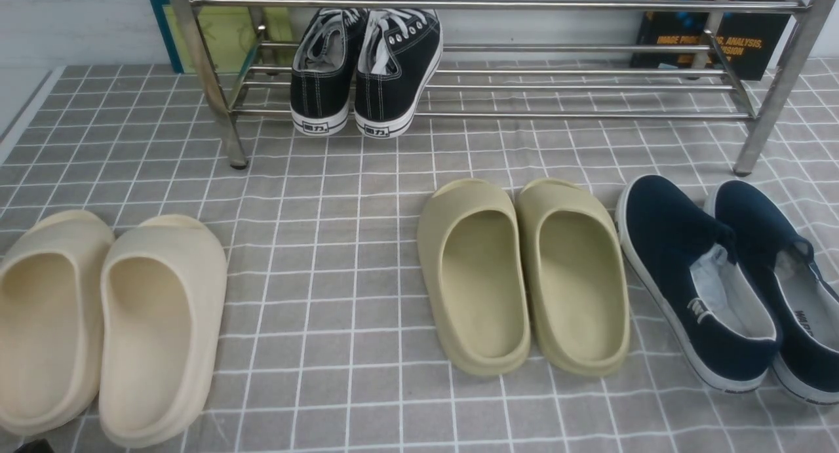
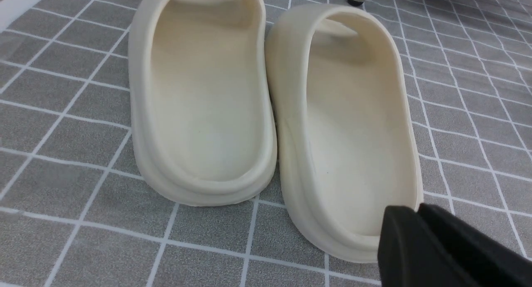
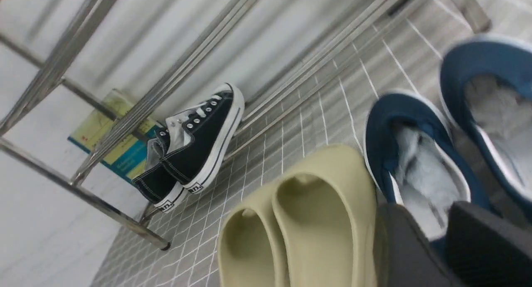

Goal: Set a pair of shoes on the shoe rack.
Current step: Use the right arm to grab the shoe closest to it, then use the right arm to put a shoe into the shoe rack

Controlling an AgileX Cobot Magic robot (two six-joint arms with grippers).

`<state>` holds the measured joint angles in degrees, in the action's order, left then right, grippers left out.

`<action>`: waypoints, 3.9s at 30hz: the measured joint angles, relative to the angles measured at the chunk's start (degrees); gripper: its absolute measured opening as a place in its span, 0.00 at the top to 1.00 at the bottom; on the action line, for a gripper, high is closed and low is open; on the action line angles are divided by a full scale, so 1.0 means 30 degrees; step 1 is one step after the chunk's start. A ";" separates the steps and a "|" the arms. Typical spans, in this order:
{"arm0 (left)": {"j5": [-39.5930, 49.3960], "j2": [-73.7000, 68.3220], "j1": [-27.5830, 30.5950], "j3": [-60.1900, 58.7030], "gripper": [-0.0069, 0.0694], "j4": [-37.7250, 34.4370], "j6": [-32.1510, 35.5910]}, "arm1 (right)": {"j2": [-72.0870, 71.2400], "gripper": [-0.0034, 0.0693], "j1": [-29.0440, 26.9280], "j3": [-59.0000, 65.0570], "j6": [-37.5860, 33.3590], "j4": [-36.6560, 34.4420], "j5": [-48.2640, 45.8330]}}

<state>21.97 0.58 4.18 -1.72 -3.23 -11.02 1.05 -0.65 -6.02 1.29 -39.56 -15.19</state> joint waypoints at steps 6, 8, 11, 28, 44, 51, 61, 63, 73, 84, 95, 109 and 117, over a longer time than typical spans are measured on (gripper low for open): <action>0.0000 0.0000 0.0000 0.0000 0.85 0.0000 0.0000 | 0.4901 0.95 0.0000 -0.5718 -0.4719 0.3046 -0.2041; 0.0000 0.0000 0.0000 0.0000 0.85 0.0000 0.0000 | 0.7052 0.96 0.0000 -0.7780 -0.5200 0.4538 -0.3847; 0.0000 0.0000 0.0000 0.0000 0.84 0.0000 0.0000 | 1.0883 0.96 0.0000 -1.1177 -0.5479 0.7028 -0.7472; 0.0000 0.0000 0.0000 0.0000 0.83 0.0000 0.0000 | 2.6821 0.92 0.5440 -1.9049 -0.4094 1.2613 -1.5056; 0.0000 0.0000 0.0000 0.0000 0.81 0.0000 0.0000 | 3.2352 0.37 0.6416 -1.9094 -0.1300 1.3584 -1.2948; 0.0000 0.0000 0.0000 0.0000 0.81 0.0000 0.0000 | 3.3490 0.75 0.6439 -1.9115 0.0151 1.3980 -1.2843; 0.0000 0.0000 0.0000 0.0000 0.79 0.0000 0.0000 | 2.9921 0.90 0.6476 -1.9742 0.0245 1.3699 -1.4423; 0.0000 0.0000 0.0000 0.0000 0.79 0.0000 0.0000 | 2.9518 0.90 0.6476 -2.0371 0.0268 1.3604 -1.4207; 0.0000 0.0000 0.0000 0.0000 0.78 0.0000 0.0000 | 3.1506 0.90 0.6476 -2.3891 0.0165 1.3356 -1.3484; 0.0000 0.0000 0.0000 0.0000 0.77 0.0000 0.0000 | 3.6360 0.90 0.6476 -2.9970 -0.0319 1.4635 -1.3908; 0.0000 0.0000 0.0000 0.0000 0.76 0.0000 0.0000 | 4.0017 0.90 0.6476 -3.4489 -0.0660 1.4920 -1.4259; 0.0000 0.0000 0.0000 0.0000 0.74 0.0000 0.0000 | 4.1574 0.90 0.6026 -3.6168 -0.0660 1.5154 -1.2057; 0.0017 0.0000 0.0000 0.0000 0.74 0.0000 0.0000 | 4.1576 0.87 0.5730 -3.6168 -0.0602 1.5154 -1.1464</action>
<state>22.02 0.58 4.18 -1.72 -3.23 -11.02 125.78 16.54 -114.52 -0.52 5.90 -49.59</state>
